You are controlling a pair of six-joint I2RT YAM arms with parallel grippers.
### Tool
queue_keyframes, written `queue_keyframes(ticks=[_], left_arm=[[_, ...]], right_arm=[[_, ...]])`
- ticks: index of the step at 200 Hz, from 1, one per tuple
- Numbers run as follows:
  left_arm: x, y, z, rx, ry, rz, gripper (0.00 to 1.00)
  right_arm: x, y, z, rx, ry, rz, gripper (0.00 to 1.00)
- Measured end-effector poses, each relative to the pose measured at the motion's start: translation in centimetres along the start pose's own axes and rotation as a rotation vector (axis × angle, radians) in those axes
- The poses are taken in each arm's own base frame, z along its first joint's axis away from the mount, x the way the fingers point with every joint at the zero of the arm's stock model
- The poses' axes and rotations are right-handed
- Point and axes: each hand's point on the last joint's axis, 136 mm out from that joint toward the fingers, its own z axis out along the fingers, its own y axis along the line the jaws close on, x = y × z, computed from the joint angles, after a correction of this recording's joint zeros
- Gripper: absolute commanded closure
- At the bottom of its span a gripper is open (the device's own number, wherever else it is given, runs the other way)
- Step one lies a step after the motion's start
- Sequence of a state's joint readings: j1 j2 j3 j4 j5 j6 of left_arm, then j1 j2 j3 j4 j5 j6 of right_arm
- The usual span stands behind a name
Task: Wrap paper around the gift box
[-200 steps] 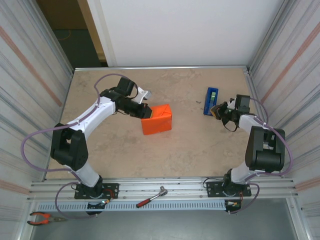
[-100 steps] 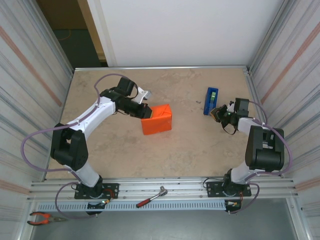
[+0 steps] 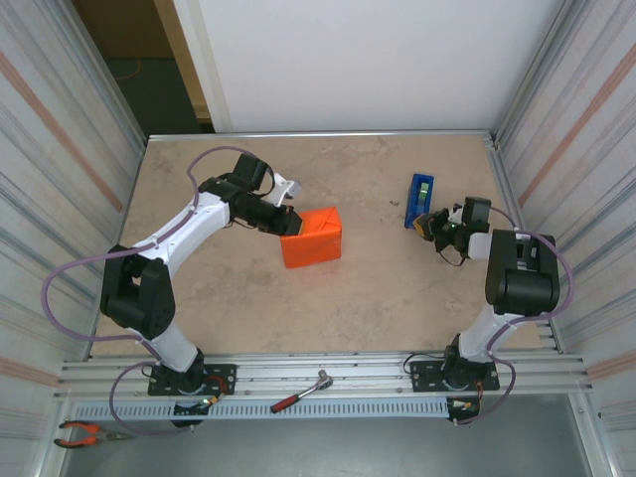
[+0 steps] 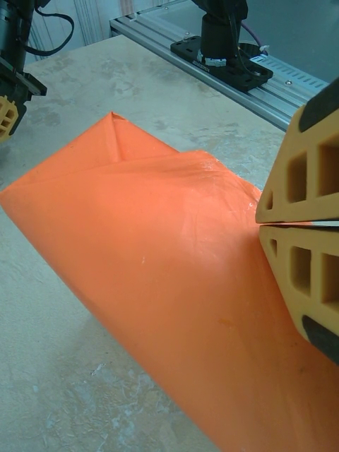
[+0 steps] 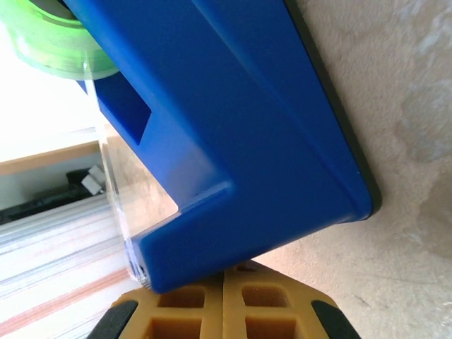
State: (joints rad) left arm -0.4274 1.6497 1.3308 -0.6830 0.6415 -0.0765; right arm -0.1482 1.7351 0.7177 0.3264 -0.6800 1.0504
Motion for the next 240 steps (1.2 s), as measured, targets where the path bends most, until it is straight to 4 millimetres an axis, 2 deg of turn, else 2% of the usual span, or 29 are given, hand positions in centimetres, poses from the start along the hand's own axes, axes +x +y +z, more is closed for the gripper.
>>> queue_keyframes(ticks=[51,73,90,116,149,171,193,220,240], left_arm=[[0.1,0.0,0.0,0.001,0.000,0.002,0.89],[0.1,0.0,0.0,0.001,0.001,0.002,0.89],[0.1,0.0,0.0,0.001,0.000,0.002,0.89],[0.1,0.0,0.0,0.000,0.000,0.002,0.89],[0.2,0.0,0.0,0.001,-0.001,0.003,0.89],[0.3,-0.2,0.0,0.002,-0.001,0.007,0.89],[0.4,-0.2,0.0,-0.002,-0.002,0.009,0.90],[0.3,-0.2,0.0,-0.004,-0.007,0.013,0.89],[0.3,-0.1,0.0,-0.003,-0.011,0.016,0.90]], right_arm=[[1.2,-2.4,0.8,0.053,0.029,0.059,1.00],[1.4,-2.5,0.6,0.059,0.033,0.062,1.00],[1.8,-1.8,0.2,0.053,0.037,0.046,1.00],[3.3,0.8,-0.7,0.035,0.057,-0.017,1.00],[6.4,7.0,-1.3,-0.013,0.104,-0.173,1.00],[10.1,11.2,-1.4,-0.051,0.159,-0.287,1.00],[14.5,14.1,-1.5,-0.076,0.225,-0.378,1.00],[19.4,16.0,-1.4,-0.088,0.302,-0.456,1.00],[21.9,16.6,-1.3,-0.087,0.326,-0.490,1.00]])
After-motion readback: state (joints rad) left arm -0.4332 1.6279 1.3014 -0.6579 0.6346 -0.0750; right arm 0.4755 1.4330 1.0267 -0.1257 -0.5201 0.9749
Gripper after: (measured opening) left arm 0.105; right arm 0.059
